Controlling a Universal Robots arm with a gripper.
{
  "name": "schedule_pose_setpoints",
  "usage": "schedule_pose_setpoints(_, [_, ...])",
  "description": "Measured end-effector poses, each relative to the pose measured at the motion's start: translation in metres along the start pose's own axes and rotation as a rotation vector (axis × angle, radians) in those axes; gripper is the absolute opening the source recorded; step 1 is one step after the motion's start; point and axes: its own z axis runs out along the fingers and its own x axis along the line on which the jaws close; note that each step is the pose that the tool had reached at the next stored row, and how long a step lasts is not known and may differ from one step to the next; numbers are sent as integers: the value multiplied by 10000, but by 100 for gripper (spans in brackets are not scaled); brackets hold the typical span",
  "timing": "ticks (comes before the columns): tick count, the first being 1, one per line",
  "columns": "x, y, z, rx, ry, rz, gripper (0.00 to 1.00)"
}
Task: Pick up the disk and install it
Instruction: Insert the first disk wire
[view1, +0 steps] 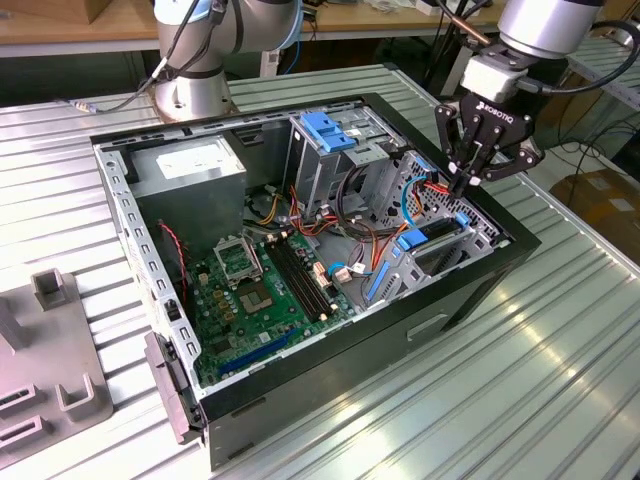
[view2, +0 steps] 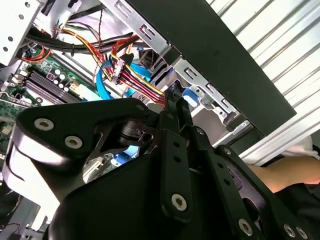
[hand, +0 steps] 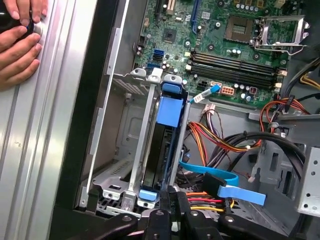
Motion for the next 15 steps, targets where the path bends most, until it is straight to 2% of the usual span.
schedule_pose_setpoints(2, [-3, 13, 8, -18, 38, 102, 17])
schedule_pose_setpoints(11, [-5, 14, 23, -131, 15, 1379, 17])
schedule_pose_setpoints(15, [-9, 28, 28, -161, 10, 1711, 17])
